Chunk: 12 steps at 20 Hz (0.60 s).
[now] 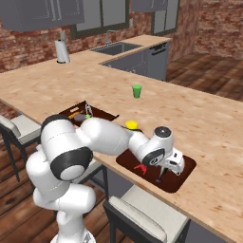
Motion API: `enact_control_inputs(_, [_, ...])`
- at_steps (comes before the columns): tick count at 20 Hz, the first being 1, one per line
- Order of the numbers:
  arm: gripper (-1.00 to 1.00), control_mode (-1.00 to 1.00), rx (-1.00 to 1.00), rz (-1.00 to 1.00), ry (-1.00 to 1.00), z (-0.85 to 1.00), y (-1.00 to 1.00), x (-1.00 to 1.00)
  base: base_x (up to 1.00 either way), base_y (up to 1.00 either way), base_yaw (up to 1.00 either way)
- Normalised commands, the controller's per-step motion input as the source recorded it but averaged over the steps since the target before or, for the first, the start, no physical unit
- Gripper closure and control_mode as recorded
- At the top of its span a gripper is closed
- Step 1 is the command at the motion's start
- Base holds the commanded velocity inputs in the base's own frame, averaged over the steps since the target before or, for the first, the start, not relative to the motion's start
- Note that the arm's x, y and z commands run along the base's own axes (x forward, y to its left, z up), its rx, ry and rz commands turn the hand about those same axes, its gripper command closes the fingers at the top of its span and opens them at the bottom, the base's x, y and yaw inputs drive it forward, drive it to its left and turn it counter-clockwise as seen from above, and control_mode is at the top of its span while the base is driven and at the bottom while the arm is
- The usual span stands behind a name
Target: Gather the carrot and eggplant from the fridge and place them on a tray on the dining counter. Then gather the fishs from the fridge and place them on the other tray.
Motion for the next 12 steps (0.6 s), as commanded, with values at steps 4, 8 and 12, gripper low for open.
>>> enact_control_inputs(4, [-1.0,-1.0,0.0,0.0,0.05,0.32,0.21,-0.01,0.0,0.0,0.0])
enact_control_inputs(8, [-1.0,-1.0,0.0,0.0,0.02,0.26,0.48,-0.26,0.0,0.0,0.0])
enact_control_inputs(12, [-1.0,-1.0,0.0,0.0,0.0,0.23,0.61,-0.59,0.0,0.0,0.0])
